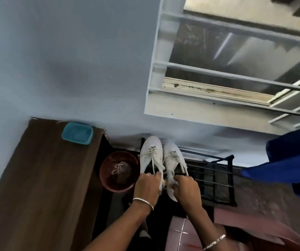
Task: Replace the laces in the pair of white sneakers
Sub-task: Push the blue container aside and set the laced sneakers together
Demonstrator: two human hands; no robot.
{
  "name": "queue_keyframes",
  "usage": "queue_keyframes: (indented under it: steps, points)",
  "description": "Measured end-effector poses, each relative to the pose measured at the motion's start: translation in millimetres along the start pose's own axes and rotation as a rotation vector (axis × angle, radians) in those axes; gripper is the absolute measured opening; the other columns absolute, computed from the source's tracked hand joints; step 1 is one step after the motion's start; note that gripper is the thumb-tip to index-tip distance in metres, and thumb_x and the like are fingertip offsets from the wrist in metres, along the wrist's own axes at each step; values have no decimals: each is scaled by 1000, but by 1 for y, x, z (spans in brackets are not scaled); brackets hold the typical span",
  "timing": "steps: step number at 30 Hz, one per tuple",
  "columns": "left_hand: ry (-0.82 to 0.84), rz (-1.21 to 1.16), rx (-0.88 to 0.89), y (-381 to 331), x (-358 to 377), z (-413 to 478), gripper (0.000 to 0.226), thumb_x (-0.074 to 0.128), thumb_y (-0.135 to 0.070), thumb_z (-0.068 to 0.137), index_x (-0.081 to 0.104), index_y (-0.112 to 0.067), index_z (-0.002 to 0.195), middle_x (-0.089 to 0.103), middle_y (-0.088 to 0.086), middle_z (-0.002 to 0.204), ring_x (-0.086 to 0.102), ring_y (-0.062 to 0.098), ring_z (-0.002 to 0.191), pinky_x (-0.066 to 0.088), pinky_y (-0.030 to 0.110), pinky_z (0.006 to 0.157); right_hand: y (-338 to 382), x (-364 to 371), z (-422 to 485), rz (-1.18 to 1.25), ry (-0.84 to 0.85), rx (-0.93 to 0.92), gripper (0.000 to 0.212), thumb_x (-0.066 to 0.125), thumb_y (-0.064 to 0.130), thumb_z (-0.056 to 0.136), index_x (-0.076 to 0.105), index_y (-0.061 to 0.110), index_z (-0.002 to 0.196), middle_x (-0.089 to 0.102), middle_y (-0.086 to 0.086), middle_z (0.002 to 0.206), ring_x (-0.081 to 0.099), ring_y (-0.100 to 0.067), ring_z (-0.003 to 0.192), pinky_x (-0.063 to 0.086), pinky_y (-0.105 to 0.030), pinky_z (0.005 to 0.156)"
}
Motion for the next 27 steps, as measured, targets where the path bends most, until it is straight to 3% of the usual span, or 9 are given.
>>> queue_keyframes:
  steps: [4, 6, 8, 12, 18, 21, 24, 27]
  points:
    - [6, 6, 38, -2, 51, 31, 63, 95, -34, 16, 63, -21, 69, 57, 1, 47, 57, 17, 44, 45, 25, 48, -20, 32, 24, 4, -38, 70, 13, 69, 23, 84, 65, 13, 77, 64, -13, 79, 65, -37, 76, 40, -33, 58]
    - [23, 25, 59, -2, 75, 41, 62, 96, -29, 20, 62, -20, 71, 57, 1, 48, 57, 19, 46, 46, 27, 51, -25, 55, 33, -30, -15, 64, 26, 87, 17, 60, 61, 13, 60, 57, -12, 57, 60, -35, 51, 43, -32, 44]
    - [21, 31, 75, -1, 89, 46, 57, 95, -26, 26, 62, -19, 72, 57, 0, 49, 58, 19, 47, 46, 28, 52, -28, 75, 36, -24, 1, 47, 38, 94, 12, 42, 57, 15, 50, 49, -8, 43, 53, -31, 39, 47, -31, 40]
    - [6, 47, 89, 2, 125, 55, 50, 94, -23, 36, 62, -19, 73, 58, 1, 51, 59, 20, 50, 48, 30, 55, -41, 112, 37, 23, -10, 64, 40, 94, 8, 36, 57, 14, 49, 48, -8, 41, 52, -30, 39, 54, -33, 48]
    - [-45, 45, 86, 9, 164, 58, 39, 89, -17, 47, 66, -16, 79, 58, 0, 55, 60, 22, 56, 53, 32, 63, -50, 149, 50, -37, 18, 4, 15, 71, 18, 59, 58, 16, 53, 49, -7, 41, 54, -31, 42, 61, -43, 66]
    - [-37, 25, 72, 14, 176, 61, 42, 89, -13, 41, 64, -16, 75, 55, 0, 51, 57, 23, 50, 50, 30, 55, -59, 165, 54, -67, 67, 26, 31, 89, 18, 49, 58, 18, 51, 49, -4, 39, 55, -28, 40, 61, -46, 72]
    - [9, -1, 65, 17, 186, 65, 47, 89, -8, 31, 65, -16, 71, 54, 0, 48, 56, 21, 45, 46, 26, 47, -67, 177, 59, -52, 103, 35, 41, 96, 16, 31, 58, 18, 46, 46, -4, 35, 51, -24, 33, 62, -45, 67]
    - [44, -24, 61, 22, 197, 65, 47, 89, -4, 27, 65, -15, 66, 55, 1, 47, 56, 21, 41, 43, 23, 40, -75, 192, 61, -93, 160, 71, 36, 96, 17, 35, 64, 18, 50, 50, -7, 38, 54, -24, 35, 61, -51, 70]
Point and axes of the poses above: each hand's wrist, its own z-axis towards the middle knuckle, its own x-axis out of the palm, y = z × x, the point moved 7 cm from there along z, towards the middle knuckle
